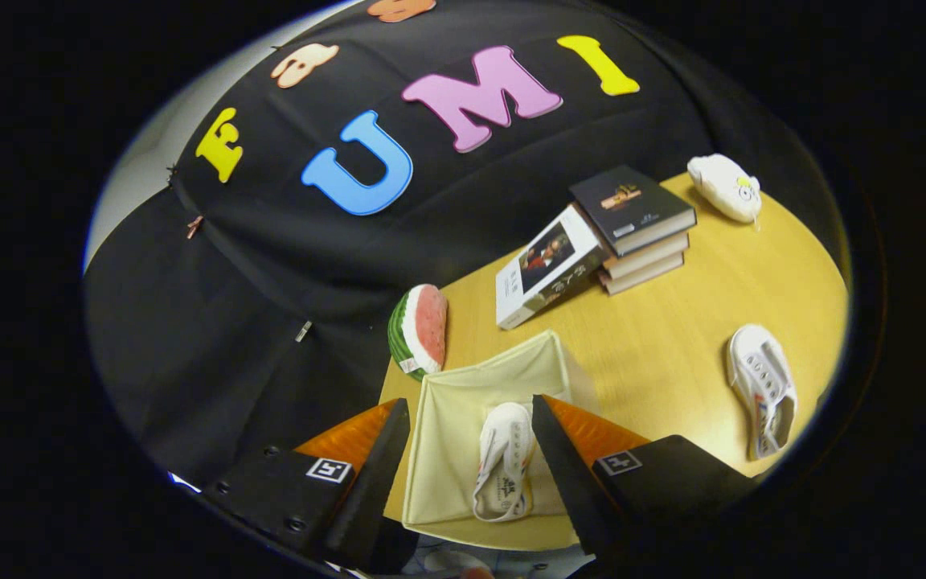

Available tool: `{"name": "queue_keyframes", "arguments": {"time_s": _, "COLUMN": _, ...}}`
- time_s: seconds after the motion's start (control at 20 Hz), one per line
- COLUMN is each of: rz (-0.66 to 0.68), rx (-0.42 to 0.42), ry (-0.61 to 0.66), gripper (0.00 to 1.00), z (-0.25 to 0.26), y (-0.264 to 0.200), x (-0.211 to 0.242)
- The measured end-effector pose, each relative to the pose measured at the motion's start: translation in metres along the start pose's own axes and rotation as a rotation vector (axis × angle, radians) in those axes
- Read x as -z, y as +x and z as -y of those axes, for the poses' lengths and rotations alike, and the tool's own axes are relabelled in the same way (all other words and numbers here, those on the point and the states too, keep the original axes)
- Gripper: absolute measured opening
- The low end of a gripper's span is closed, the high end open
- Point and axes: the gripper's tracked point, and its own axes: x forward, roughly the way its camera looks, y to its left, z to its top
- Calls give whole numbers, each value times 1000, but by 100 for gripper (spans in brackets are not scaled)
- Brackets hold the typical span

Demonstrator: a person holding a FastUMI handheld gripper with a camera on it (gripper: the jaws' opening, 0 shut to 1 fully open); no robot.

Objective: Open the storage box then place both shoes into the box .Put the left shoe in first, then the right shoe, with the right side of both shoes facing outward in a uniform manner.

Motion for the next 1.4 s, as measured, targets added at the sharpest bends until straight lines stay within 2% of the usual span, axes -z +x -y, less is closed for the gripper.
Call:
{"name": "queue_keyframes", "arguments": {"time_s": 0.2, "rz": 106, "rx": 75, "ry": -111, "gripper": 94, "z": 64, "y": -44, "x": -44}}
{"name": "queue_keyframes", "arguments": {"time_s": 0.35, "rz": 131, "rx": 146, "ry": -115, "gripper": 94, "z": 124, "y": -75, "x": -62}}
{"name": "queue_keyframes", "arguments": {"time_s": 0.55, "rz": 58, "rx": 271, "ry": -136, "gripper": 94, "z": 219, "y": -109, "x": -39}}
{"name": "queue_keyframes", "arguments": {"time_s": 0.8, "rz": -112, "rx": 380, "ry": -191, "gripper": 95, "z": 309, "y": -123, "x": 28}}
{"name": "queue_keyframes", "arguments": {"time_s": 0.9, "rz": -185, "rx": 382, "ry": -189, "gripper": 94, "z": 328, "y": -117, "x": 57}}
{"name": "queue_keyframes", "arguments": {"time_s": 1.0, "rz": -252, "rx": 370, "ry": -187, "gripper": 85, "z": 338, "y": -107, "x": 81}}
{"name": "queue_keyframes", "arguments": {"time_s": 1.05, "rz": -279, "rx": 363, "ry": -197, "gripper": 77, "z": 342, "y": -102, "x": 90}}
{"name": "queue_keyframes", "arguments": {"time_s": 1.15, "rz": -323, "rx": 341, "ry": -209, "gripper": 72, "z": 345, "y": -92, "x": 102}}
{"name": "queue_keyframes", "arguments": {"time_s": 1.4, "rz": -374, "rx": 362, "ry": -264, "gripper": 71, "z": 361, "y": -61, "x": 114}}
